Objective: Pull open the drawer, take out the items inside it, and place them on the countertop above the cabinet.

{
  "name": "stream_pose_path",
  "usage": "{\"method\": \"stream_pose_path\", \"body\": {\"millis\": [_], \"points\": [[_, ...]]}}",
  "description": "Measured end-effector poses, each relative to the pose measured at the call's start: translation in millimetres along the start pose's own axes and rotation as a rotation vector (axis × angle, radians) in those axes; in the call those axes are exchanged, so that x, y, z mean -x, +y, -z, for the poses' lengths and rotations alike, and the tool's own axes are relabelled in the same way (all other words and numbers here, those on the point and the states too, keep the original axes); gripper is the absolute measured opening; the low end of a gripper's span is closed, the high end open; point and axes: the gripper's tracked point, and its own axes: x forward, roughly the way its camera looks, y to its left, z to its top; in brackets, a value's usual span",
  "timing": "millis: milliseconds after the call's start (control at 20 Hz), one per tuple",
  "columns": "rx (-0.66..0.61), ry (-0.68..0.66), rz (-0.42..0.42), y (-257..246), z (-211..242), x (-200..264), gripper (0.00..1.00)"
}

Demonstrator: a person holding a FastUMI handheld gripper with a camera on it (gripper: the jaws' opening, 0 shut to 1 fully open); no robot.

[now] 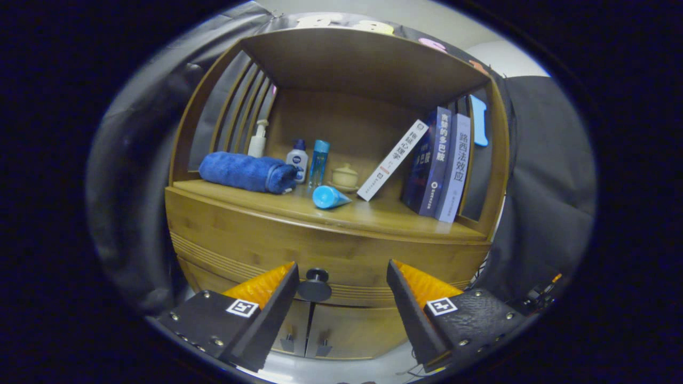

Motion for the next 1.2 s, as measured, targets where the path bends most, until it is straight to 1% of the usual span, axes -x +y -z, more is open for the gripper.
{"method": "stream_pose_path", "body": {"millis": [350,600,850,1000,1200], "points": [[-0.034,-0.133,-0.025,-27,-52,71,0.99],[-0.123,-0.204,-0.011,-62,-92,125,0.98],[-0.140,-0.239,0.015,-88,-105,172,0.98],[-0.140,-0.254,0.011,-93,-112,199,0.98],[-0.149,-0.266,-0.003,-88,-117,219,0.98]]}}
